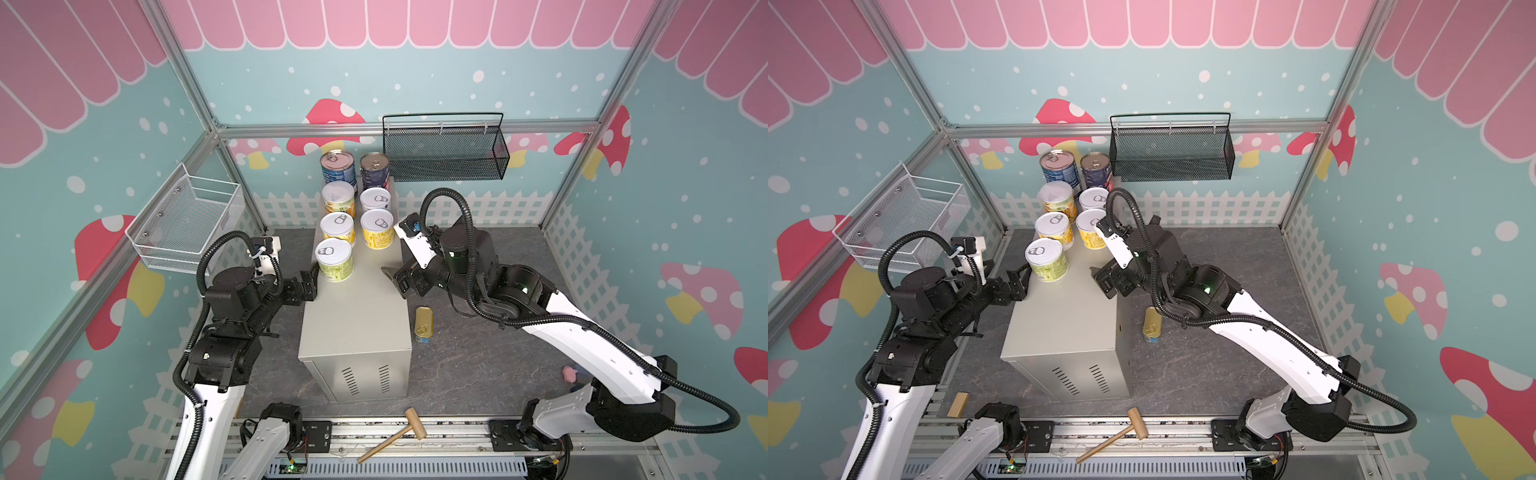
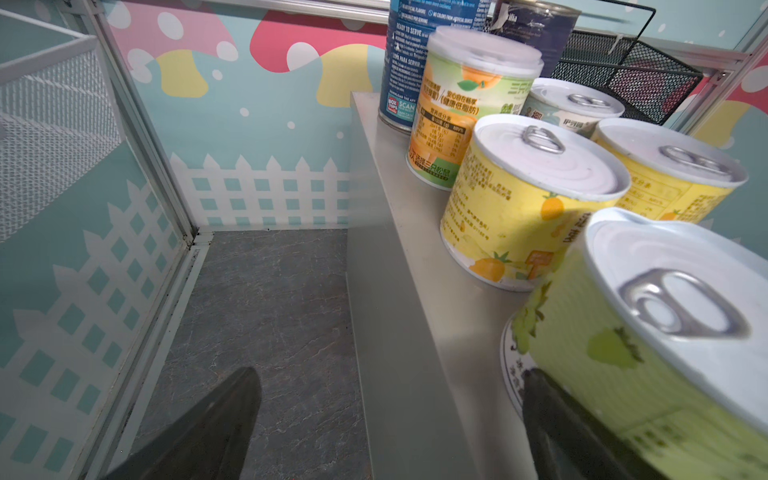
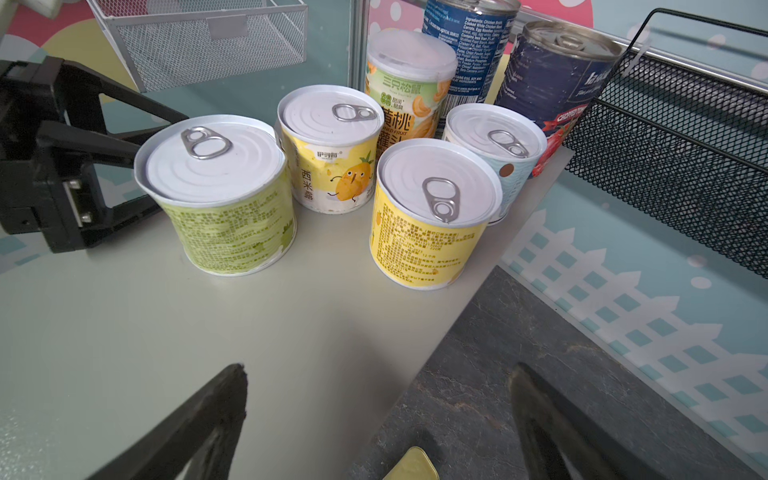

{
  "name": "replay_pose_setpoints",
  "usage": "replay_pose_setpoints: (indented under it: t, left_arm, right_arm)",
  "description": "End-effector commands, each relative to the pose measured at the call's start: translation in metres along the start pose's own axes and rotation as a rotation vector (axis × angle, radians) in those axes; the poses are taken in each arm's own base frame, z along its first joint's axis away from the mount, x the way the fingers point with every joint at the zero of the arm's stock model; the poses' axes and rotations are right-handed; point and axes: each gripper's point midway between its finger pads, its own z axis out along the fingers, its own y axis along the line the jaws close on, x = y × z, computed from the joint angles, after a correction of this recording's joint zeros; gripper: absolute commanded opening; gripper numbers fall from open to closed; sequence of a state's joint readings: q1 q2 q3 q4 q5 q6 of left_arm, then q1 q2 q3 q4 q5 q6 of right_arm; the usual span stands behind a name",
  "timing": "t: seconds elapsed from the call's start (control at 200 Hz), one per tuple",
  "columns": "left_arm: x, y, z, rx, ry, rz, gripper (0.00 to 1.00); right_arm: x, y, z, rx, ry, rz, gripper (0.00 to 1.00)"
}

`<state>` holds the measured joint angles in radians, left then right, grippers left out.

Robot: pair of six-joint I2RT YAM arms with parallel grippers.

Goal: Place and organize the canned foods onto the counter
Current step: 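Open the left gripper and draw it back from the can row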

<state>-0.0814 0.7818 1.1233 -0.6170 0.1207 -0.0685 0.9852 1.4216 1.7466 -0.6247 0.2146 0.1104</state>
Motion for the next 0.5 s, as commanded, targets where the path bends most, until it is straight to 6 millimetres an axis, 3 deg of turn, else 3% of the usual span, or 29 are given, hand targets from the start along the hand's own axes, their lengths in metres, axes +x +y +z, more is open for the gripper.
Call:
replay_pose_setpoints:
  t: [0.0, 0.495]
  left_arm:
    - [0.0015, -0.0031, 0.0026, 0.025, -0.001, 0.001, 1.0]
    - [0.0006, -0.0001, 0.0052, 0.018, -0.002, -0.007, 1.0]
  right_arm:
    - [-0.0001, -0.0047, -0.0063, 0.014, -0.008, 0.013, 0.99]
    - [0.0041, -0.0062, -0.0077, 0.022, -0.004, 0.018, 1.0]
